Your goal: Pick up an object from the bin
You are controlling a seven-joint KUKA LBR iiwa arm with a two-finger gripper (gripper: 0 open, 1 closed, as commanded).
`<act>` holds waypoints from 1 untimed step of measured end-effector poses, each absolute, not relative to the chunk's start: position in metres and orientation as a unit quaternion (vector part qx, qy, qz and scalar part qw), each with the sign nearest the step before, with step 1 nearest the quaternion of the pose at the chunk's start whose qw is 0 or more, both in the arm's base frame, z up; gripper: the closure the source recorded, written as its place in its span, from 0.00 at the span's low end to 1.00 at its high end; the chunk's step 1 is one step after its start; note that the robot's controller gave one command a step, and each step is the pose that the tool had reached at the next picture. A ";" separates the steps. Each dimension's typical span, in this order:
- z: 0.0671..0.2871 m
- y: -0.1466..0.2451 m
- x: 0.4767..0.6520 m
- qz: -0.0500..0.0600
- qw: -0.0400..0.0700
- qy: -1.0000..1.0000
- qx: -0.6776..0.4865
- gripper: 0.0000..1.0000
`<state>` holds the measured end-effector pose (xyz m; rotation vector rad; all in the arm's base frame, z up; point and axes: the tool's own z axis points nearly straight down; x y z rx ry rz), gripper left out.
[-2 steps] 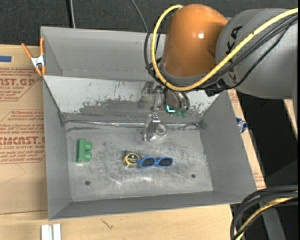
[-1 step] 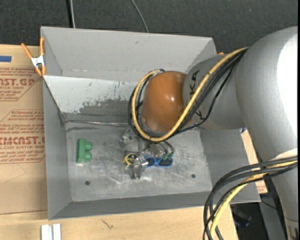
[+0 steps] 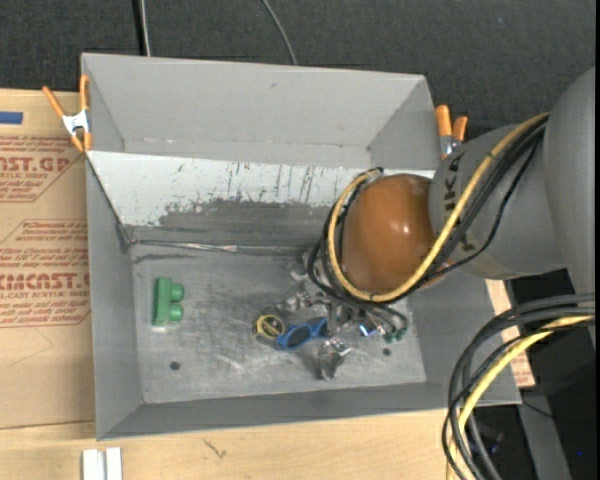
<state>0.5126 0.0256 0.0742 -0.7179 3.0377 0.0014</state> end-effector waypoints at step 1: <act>0.074 0.025 0.511 0.000 0.002 0.973 -0.230 1.00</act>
Offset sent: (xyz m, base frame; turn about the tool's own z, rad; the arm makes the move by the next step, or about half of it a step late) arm 0.0000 0.0000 0.0000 0.0000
